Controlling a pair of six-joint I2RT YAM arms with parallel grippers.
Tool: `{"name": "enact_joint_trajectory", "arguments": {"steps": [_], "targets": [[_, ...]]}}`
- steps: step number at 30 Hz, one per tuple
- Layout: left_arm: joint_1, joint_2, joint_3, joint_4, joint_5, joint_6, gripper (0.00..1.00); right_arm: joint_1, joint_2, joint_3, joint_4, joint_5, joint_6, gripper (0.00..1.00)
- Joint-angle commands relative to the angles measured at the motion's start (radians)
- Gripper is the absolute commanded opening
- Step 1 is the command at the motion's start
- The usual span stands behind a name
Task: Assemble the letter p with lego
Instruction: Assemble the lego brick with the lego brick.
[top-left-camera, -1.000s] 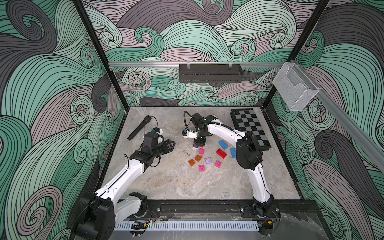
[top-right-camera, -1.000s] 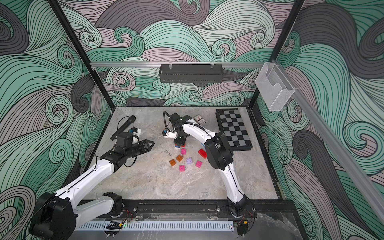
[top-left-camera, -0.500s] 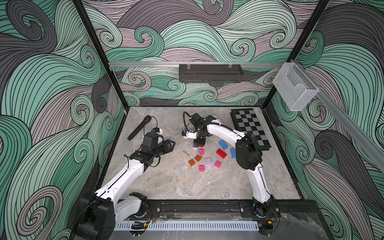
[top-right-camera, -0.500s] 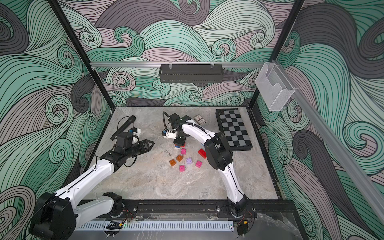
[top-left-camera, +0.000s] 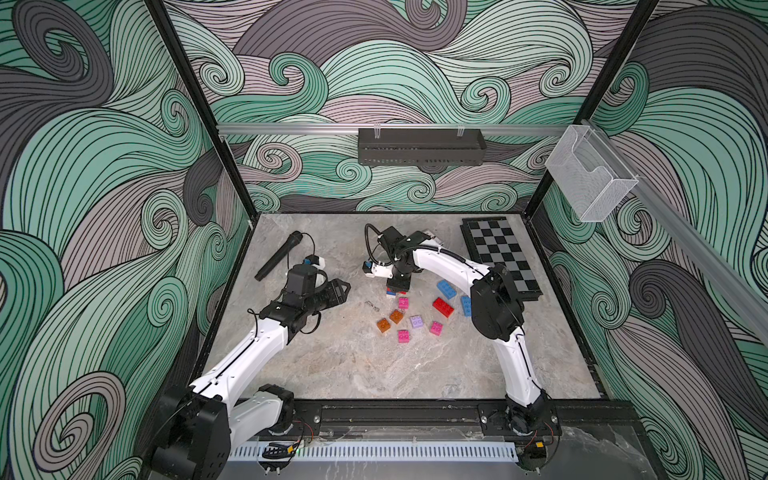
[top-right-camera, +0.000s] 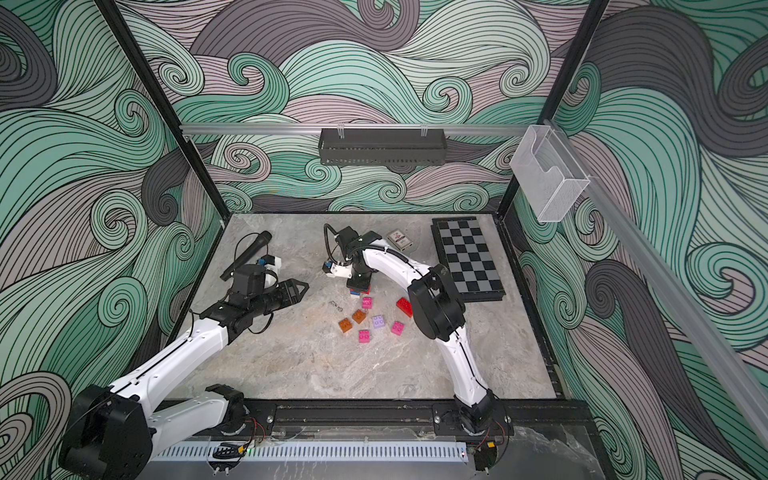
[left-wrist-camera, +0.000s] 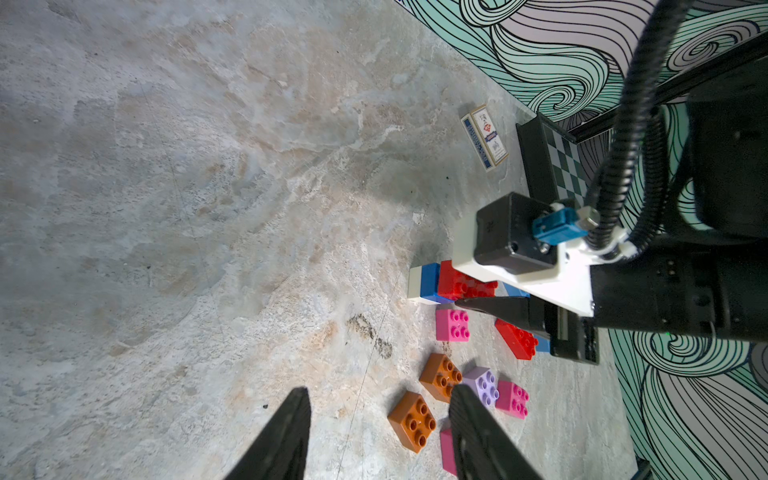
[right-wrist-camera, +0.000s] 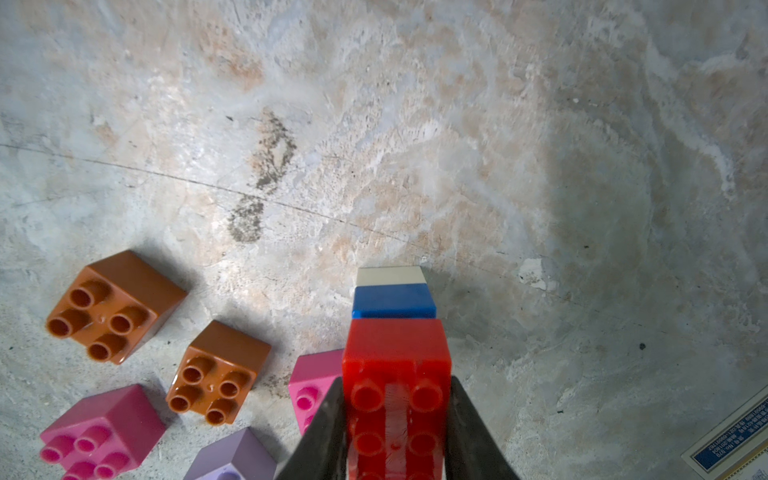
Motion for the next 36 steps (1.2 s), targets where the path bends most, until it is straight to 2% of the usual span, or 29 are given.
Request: {"name": "enact_joint_trajectory", "arguments": {"steps": [1, 36], "targets": [[0.01, -0.002, 0.001, 0.024, 0.004, 0.008, 0.55, 0.012, -0.013, 0.02, -0.022, -0.001, -0.021, 0.2], [0.01, 0.007, 0.002, 0.029, 0.01, 0.007, 0.55, 0.01, 0.036, 0.019, -0.026, 0.045, -0.043, 0.2]]}}
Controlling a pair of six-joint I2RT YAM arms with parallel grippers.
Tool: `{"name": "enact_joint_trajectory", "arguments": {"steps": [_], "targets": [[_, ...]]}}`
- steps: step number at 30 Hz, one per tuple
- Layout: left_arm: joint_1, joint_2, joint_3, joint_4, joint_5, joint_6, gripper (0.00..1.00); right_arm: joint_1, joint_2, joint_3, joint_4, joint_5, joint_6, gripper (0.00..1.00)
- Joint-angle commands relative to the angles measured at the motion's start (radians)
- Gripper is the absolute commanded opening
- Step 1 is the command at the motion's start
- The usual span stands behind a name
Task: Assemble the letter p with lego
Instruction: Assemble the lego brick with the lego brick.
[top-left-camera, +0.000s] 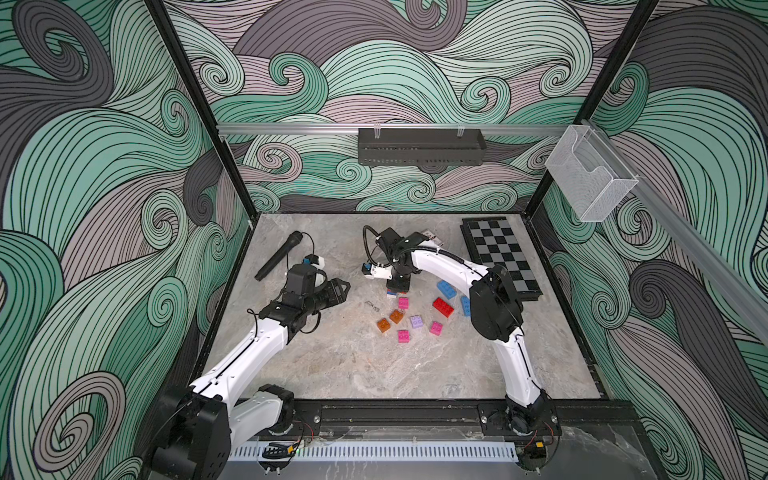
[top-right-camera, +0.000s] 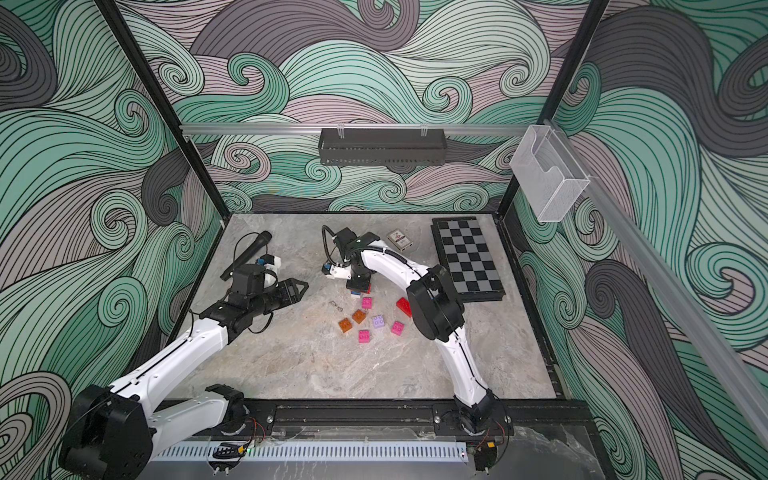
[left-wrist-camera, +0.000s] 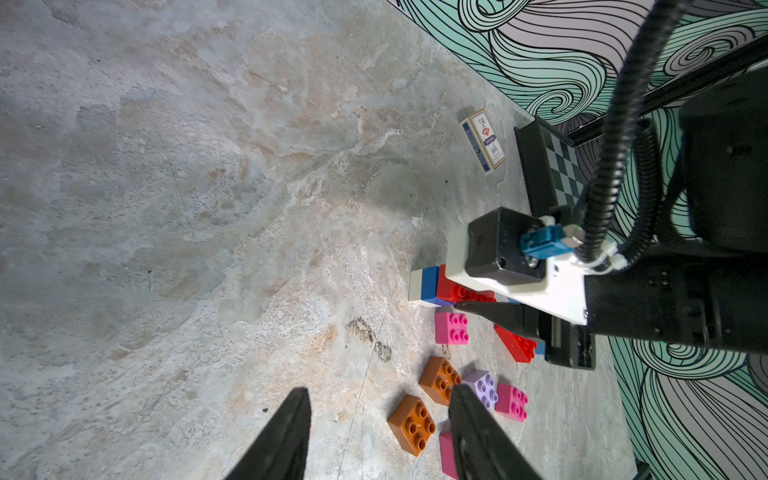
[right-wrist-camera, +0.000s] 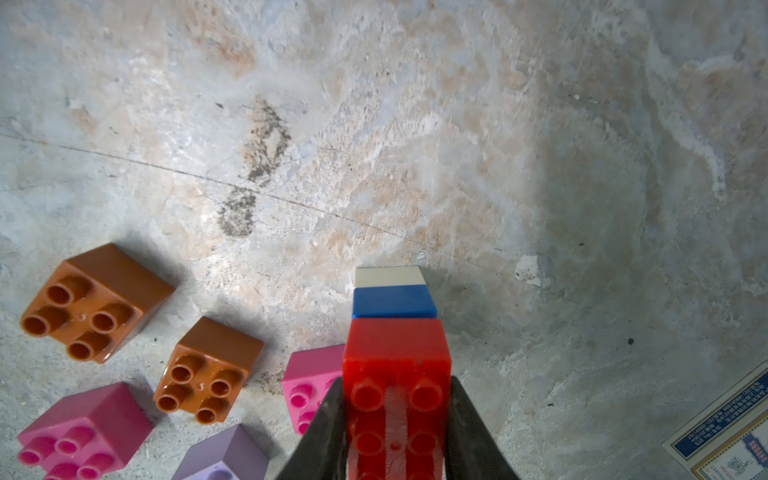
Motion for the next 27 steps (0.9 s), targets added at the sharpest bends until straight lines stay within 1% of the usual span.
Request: {"name": "enact_joint_trajectory", "arguments": {"steps": [1, 27], "targets": [[0.006, 0.008, 0.002, 0.023, 0.011, 0.007, 0.55, -0.001, 0.036, 0.022, -0.027, 0.004, -0.029, 0.2], [0.006, 0.004, -0.001, 0.021, 0.013, 0.009, 0.55, -0.015, 0.116, 0.04, -0.055, -0.017, -0.032, 0.19]]}}
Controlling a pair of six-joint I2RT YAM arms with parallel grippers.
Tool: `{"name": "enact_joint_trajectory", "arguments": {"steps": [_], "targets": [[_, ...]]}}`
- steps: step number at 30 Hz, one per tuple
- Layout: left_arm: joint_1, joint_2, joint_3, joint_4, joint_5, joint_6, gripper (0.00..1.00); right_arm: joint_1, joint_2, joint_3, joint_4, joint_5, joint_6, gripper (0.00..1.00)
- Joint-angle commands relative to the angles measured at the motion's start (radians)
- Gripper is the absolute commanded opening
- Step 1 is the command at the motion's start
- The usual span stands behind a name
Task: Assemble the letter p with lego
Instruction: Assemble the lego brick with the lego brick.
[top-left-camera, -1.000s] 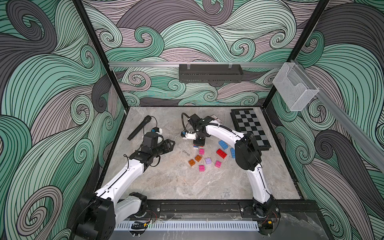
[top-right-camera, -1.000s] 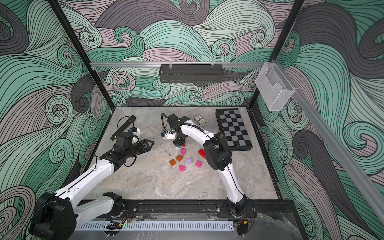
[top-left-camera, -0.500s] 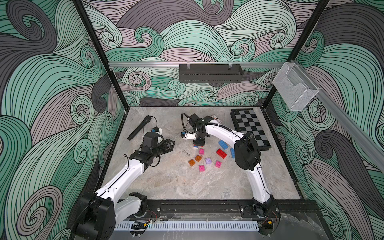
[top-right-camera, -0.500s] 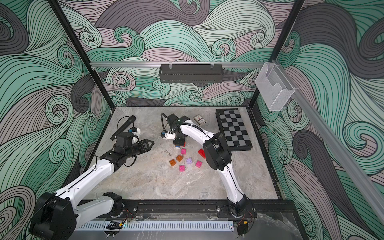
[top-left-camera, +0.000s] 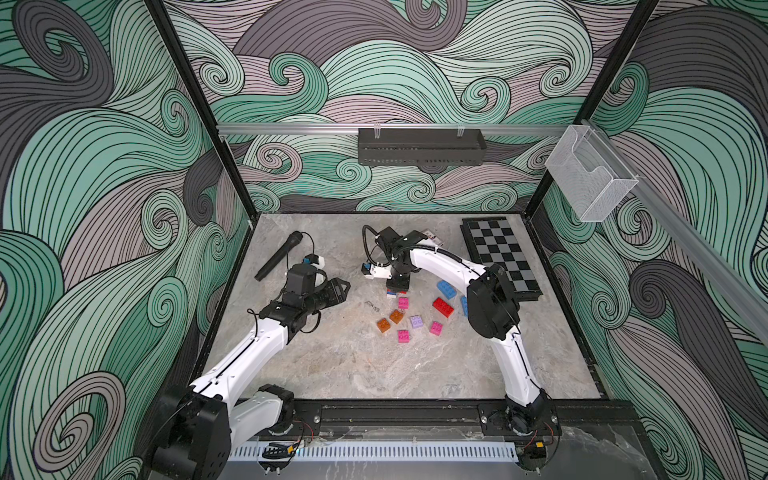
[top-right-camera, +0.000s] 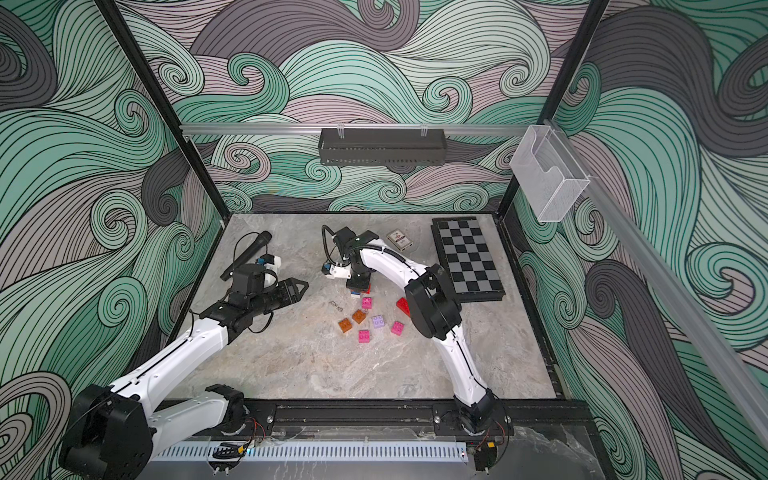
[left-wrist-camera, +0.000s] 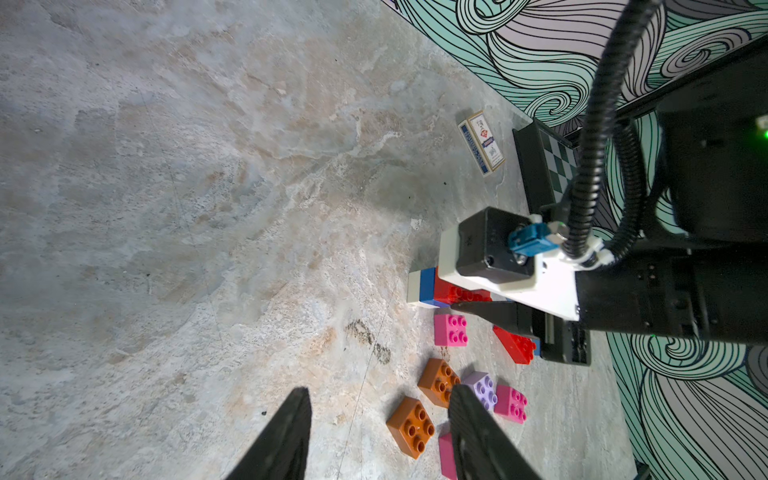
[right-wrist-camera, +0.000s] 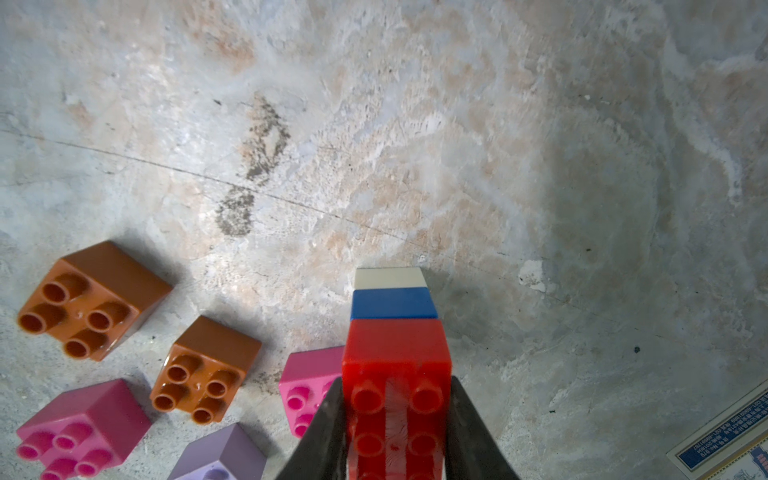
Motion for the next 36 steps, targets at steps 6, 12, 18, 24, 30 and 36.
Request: {"name": "enact_joint_trajectory", "arguments": {"steps": [6, 12, 18, 24, 30, 36], "targets": [[0.006, 0.003, -0.001, 0.016, 0.018, 0.007, 0.55, -0.009, 0.099, 0.008, -0.027, -0.016, -0.021, 0.19], [0.006, 0.003, -0.002, 0.018, 0.021, 0.007, 0.55, -0.013, 0.12, 0.017, -0.035, -0.024, -0.021, 0.18], [0.006, 0.008, -0.003, 0.021, 0.024, 0.005, 0.54, -0.022, 0.145, 0.037, -0.051, -0.044, -0.021, 0.18], [0.006, 0.017, -0.002, 0.023, 0.027, 0.005, 0.54, -0.029, 0.152, 0.042, -0.056, -0.064, -0.019, 0.18], [0.006, 0.026, 0.002, 0.024, 0.029, 0.003, 0.55, -0.034, 0.147, 0.048, -0.056, -0.07, -0.013, 0.21], [0.006, 0.031, 0.005, 0.024, 0.029, 0.003, 0.55, -0.039, 0.126, 0.064, -0.061, -0.096, 0.003, 0.4]]}}
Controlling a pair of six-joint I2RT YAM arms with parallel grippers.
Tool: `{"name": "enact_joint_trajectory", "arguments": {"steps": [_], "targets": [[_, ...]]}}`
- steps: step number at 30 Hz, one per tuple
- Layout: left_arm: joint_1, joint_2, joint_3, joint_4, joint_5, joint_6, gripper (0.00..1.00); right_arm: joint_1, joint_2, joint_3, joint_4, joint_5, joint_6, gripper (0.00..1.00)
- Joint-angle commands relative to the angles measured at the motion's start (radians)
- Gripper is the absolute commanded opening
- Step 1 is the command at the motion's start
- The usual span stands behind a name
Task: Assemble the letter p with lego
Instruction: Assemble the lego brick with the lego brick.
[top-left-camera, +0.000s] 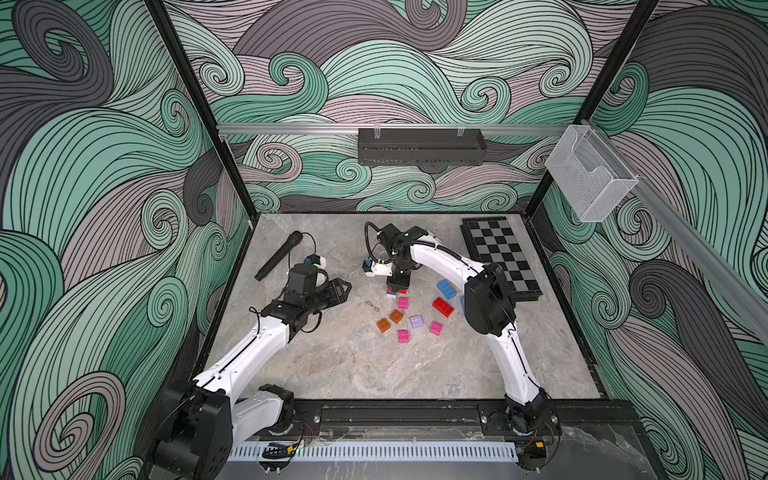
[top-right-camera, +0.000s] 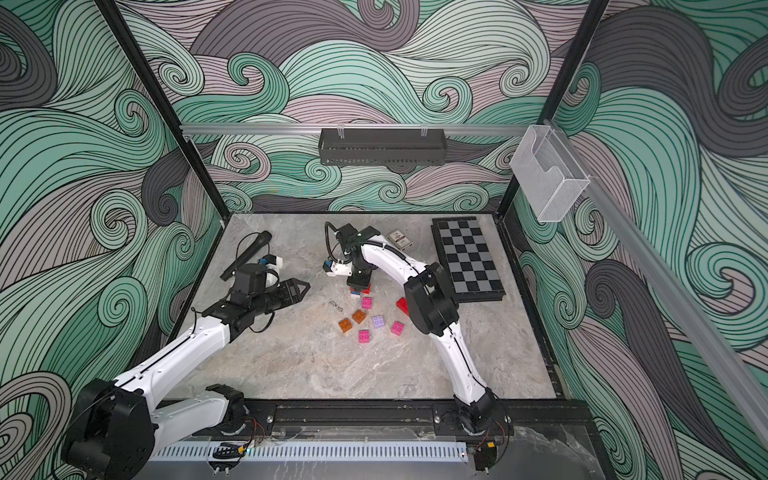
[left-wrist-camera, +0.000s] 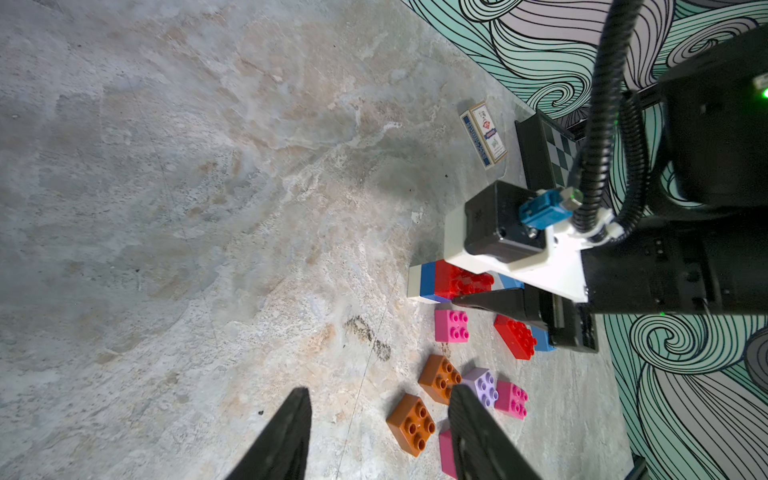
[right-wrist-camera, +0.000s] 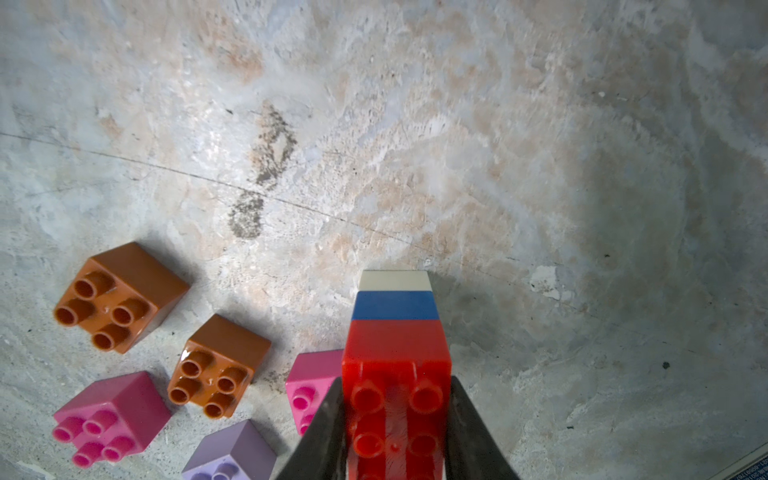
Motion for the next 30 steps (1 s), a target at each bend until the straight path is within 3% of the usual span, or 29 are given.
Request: {"name": "enact_joint_trajectory", "arguments": {"steps": [1, 7, 19, 27, 30], "targets": [[0.006, 0.005, 0.004, 0.012, 0.012, 0.003, 0.55, -0.01, 0.071, -0.014, 0.006, -0.022, -0.003, 0.47], [0.006, -0.002, 0.006, 0.01, 0.01, 0.005, 0.55, -0.01, 0.048, 0.0, 0.006, -0.026, 0.009, 0.63], [0.008, -0.017, 0.01, -0.004, 0.002, 0.005, 0.56, -0.01, -0.097, -0.025, 0.008, -0.01, 0.105, 0.67], [0.007, -0.059, 0.04, -0.093, -0.062, 0.009, 0.58, -0.007, -0.347, -0.263, 0.043, 0.119, 0.432, 0.67], [0.006, -0.079, 0.055, -0.144, -0.105, -0.002, 0.58, -0.006, -0.465, -0.43, 0.073, 0.069, 0.581, 0.68]]}}
